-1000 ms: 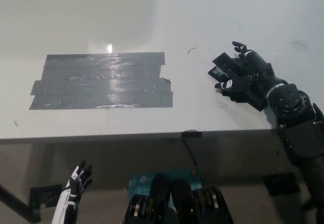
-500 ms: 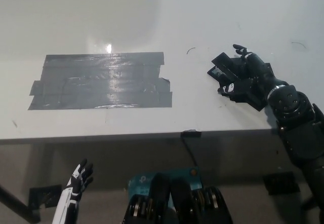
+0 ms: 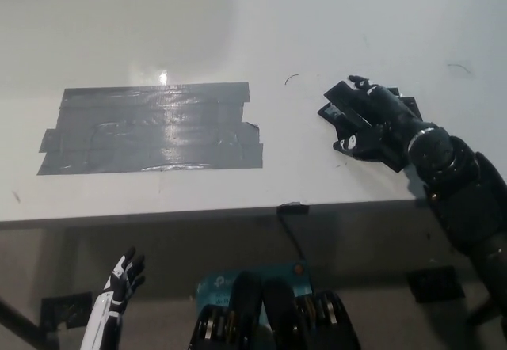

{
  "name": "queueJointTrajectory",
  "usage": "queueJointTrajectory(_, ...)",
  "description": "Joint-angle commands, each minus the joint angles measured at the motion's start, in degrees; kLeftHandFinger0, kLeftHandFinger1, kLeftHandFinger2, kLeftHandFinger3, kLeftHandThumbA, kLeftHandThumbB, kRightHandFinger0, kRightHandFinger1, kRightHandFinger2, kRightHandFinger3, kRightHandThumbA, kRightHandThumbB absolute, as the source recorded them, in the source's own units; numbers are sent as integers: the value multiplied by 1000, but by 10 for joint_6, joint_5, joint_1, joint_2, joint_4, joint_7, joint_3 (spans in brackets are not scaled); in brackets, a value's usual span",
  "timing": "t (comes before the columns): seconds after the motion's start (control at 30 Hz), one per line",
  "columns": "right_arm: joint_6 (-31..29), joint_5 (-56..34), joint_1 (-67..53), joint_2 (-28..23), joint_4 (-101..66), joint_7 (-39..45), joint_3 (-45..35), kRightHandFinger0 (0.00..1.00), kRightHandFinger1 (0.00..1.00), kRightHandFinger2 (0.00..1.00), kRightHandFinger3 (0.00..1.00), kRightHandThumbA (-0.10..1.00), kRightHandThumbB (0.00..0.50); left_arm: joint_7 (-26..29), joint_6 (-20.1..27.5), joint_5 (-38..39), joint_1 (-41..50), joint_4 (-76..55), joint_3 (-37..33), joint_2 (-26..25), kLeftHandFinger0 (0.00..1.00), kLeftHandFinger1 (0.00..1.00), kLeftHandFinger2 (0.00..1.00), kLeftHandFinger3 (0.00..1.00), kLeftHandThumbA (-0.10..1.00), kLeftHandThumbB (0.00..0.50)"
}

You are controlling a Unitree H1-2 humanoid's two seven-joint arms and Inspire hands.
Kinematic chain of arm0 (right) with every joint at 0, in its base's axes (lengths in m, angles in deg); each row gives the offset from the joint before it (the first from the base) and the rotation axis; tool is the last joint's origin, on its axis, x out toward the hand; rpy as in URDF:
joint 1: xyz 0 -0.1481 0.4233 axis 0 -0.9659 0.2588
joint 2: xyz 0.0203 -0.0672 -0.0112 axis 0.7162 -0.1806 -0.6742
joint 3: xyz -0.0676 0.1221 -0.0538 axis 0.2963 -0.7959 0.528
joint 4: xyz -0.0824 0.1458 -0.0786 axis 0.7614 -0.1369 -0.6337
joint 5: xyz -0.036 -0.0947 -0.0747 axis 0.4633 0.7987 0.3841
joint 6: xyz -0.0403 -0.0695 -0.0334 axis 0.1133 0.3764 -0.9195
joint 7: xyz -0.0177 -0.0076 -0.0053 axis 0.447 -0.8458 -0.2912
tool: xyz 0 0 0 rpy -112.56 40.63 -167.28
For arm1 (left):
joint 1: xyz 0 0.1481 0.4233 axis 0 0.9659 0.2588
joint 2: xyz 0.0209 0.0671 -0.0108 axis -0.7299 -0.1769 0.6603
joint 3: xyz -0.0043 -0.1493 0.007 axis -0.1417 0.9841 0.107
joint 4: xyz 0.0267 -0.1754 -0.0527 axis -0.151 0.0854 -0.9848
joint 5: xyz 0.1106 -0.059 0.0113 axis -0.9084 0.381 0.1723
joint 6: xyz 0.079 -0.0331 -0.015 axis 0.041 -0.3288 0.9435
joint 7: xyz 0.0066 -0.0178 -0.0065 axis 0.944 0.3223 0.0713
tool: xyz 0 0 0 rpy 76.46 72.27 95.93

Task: A stapler is kept on the black spot marked on the desk infront of the robot. The robot picks up the stapler using its right hand and passes it to a person

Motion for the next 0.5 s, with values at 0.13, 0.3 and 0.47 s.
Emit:
queueJointTrajectory(0.13,52,66,20,19,22,-14,51,294,481,571,645,999,0,1,15,-3,10,-12,-1,-3,1000,1000,1000,1000,1000,489)
queueJointTrajectory(0.3,66,87,20,24,20,-41,54,818,927,940,910,1000,0,-1,22,-1,4,-4,-1,-5,1000,1000,1000,1000,1000,499)
queueJointTrajectory(0.47,59,92,4,32,5,-103,28,0,171,332,423,1000,0,1,16,-2,5,-11,0,-4,1000,1000,1000,1000,1000,499)
